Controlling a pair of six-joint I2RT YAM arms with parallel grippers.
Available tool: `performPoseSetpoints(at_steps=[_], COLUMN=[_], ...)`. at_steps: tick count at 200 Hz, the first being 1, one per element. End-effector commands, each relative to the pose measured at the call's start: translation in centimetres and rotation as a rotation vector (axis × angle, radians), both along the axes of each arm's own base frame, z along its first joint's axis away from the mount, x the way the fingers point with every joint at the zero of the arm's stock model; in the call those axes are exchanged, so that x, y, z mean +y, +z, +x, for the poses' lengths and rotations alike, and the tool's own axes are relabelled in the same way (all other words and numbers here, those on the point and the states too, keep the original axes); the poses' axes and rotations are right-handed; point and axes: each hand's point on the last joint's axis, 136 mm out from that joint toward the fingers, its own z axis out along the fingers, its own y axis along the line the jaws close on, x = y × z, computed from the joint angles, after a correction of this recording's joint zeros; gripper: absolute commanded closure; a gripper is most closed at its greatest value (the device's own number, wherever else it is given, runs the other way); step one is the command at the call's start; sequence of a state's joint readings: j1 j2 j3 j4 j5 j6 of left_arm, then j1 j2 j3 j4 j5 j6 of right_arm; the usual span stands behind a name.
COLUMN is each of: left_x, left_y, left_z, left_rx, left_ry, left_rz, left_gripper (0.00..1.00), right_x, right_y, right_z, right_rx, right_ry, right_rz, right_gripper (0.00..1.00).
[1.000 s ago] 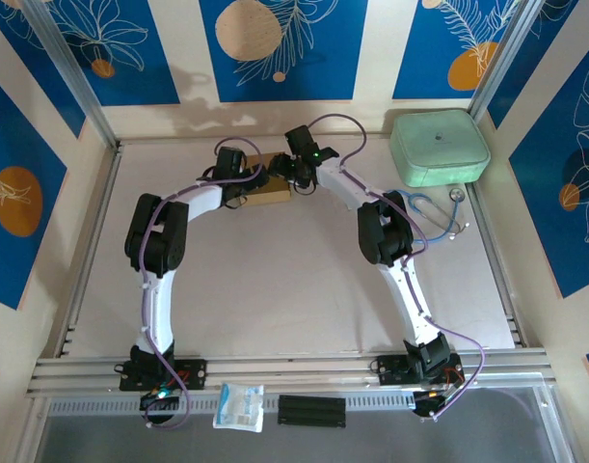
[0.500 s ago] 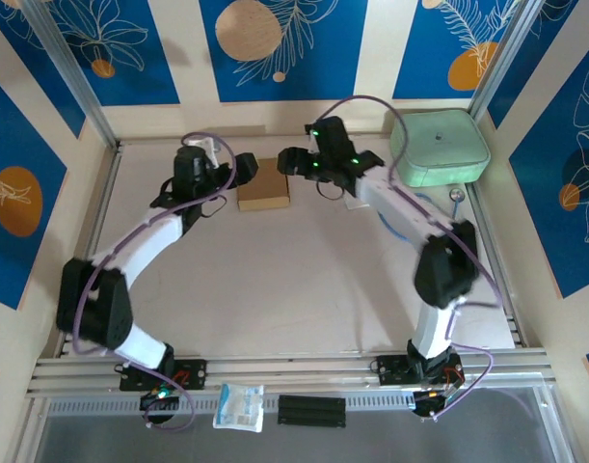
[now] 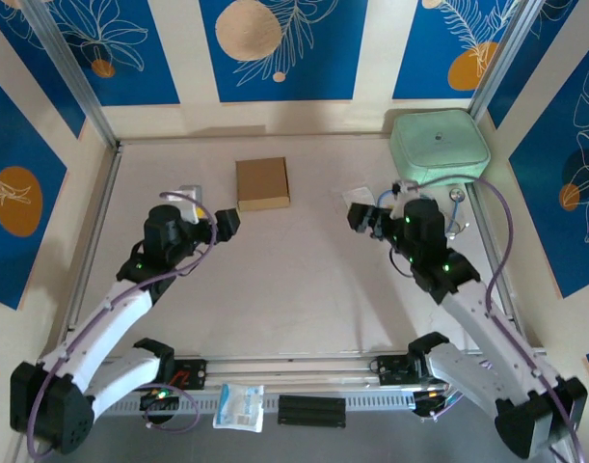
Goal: Fold the paper box
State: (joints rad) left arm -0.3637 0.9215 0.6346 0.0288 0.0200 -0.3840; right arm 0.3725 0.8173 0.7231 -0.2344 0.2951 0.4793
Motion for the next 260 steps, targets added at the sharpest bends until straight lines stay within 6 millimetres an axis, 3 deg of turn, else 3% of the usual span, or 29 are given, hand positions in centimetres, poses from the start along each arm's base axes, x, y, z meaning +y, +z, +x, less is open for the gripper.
performPoseSetpoints(at_steps=[1, 20, 44, 104, 135, 175, 195, 224, 241, 260], left_x=[3.4, 4.7, 4.9, 5.7, 7.1, 8.6, 9.1, 9.3, 9.2, 9.5], left_y=[-1.5, -2.0, -2.2, -3.9, -4.4, -5.5, -6.2, -6.3, -6.3, -6.9], left_z=[0.6, 1.0, 1.2, 0.6, -0.2, -1.5, -1.8, -1.7, -1.9, -2.0], left_rx=[-0.079, -0.134, -0.166, -0.242, -0.227, -0.207, -0.2, -0.193, -0.195, -0.188], left_ry=[0.153, 0.219, 0.219, 0.188, 0.239, 0.284, 0.304, 0.311, 0.299, 0.308], left_rz=[0.157, 0.209, 0.255, 0.459, 0.507, 0.539, 0.56, 0.577, 0.568, 0.589], left_gripper=[0.01, 0.01, 0.01, 0.01, 0.01, 0.0, 0.01, 0.01, 0.01, 0.01], right_x=[-2.9, -5.0, -6.6, -6.8, -6.4, -4.2, -5.4, -6.3, -5.9, -7.6], right_y=[-2.2, -3.7, -5.5, -10.9, -12.1, -13.0, -13.8, -14.3, -14.7, -15.1], right_z=[0.3, 1.0, 2.0, 4.9, 7.1, 9.3, 10.1, 9.2, 9.5, 10.0], right_rx=[-0.037, -0.064, -0.065, 0.002, -0.064, -0.163, -0.106, -0.221, -0.153, -0.091], right_ry=[-0.102, -0.16, -0.167, -0.063, -0.042, 0.065, 0.021, 0.039, 0.089, 0.012], right_rz=[-0.006, -0.024, -0.086, -0.334, -0.361, -0.406, -0.374, -0.253, -0.247, -0.213], right_gripper=[0.0, 0.0, 0.0, 0.01, 0.0, 0.01, 0.0, 0.01, 0.01, 0.01])
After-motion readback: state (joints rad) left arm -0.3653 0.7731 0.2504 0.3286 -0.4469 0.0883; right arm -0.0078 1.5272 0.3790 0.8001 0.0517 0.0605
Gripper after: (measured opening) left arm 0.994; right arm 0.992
